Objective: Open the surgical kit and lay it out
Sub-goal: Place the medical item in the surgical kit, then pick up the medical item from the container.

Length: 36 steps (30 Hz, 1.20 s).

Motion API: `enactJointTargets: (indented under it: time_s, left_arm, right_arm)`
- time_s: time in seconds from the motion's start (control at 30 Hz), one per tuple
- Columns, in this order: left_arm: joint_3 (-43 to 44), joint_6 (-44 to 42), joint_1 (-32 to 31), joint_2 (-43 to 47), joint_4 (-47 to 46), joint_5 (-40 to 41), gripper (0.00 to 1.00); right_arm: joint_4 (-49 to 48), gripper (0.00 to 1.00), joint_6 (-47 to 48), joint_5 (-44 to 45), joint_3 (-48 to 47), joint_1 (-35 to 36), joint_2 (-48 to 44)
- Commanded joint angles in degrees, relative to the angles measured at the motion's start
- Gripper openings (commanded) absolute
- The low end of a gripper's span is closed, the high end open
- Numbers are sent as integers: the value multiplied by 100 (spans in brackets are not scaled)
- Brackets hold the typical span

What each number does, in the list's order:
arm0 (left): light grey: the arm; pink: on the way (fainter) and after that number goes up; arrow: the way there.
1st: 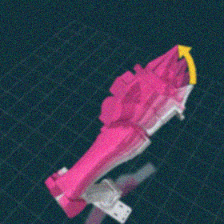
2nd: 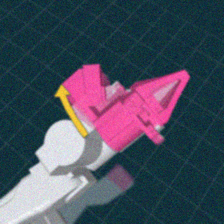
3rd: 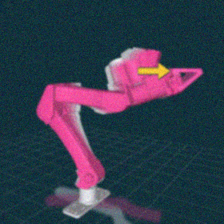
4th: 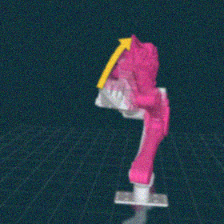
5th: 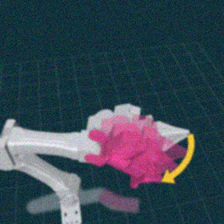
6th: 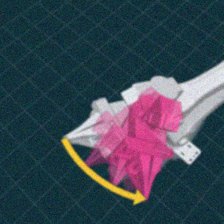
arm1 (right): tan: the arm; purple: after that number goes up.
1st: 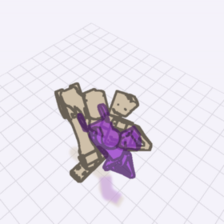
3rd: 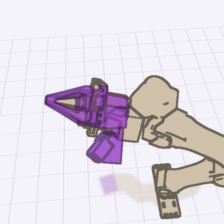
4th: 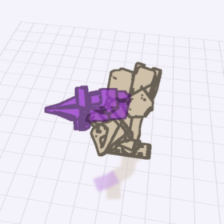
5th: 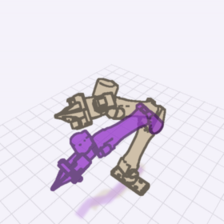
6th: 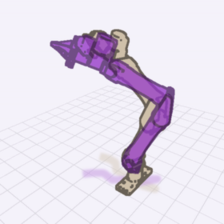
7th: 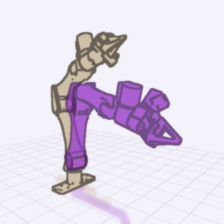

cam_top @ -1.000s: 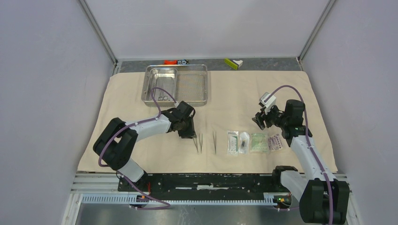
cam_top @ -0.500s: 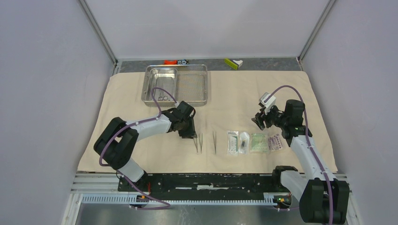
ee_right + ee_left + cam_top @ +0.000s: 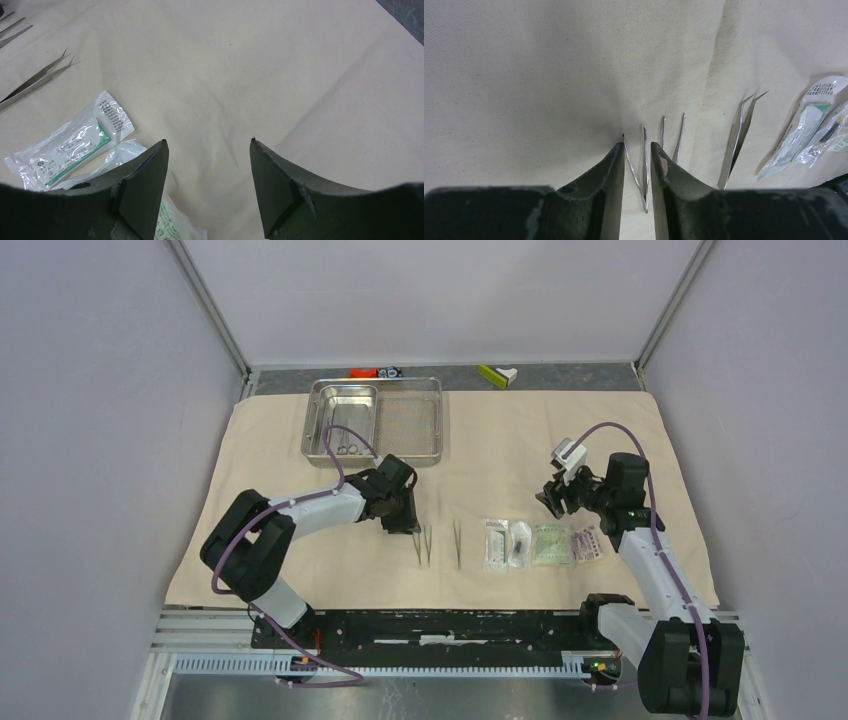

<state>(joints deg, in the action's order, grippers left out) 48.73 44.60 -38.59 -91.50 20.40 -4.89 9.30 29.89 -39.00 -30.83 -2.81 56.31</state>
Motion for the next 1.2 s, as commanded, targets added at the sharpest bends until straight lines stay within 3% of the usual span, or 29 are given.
enactJointTargets:
  time_s: [0.0, 0.53, 0.83, 1.0, 1.07, 1.17]
  left_arm:
    - [216, -240, 26, -18, -203, -73, 33]
    - [226, -426, 73, 417, -57, 333, 37]
    - [1218, -2024, 628, 784, 338, 777, 42]
    - [1755, -3057, 1091, 936, 491, 1030, 60]
    - [1772, -3427, 1407, 932, 351, 724, 75]
    - [1864, -3814, 1907, 778, 159, 573, 90]
  right_arm:
    - [-15, 68, 64, -145, 7, -36, 21]
    - [15, 68, 75, -193, -19, -51, -2]
    - [37, 68, -56, -287, -393, -44, -88]
    - [-3, 69, -184, -499, -649, -44, 92]
    - [0, 68, -219, -578, -732, -44, 165]
    - [2, 69, -189, -643, -784, -44, 188]
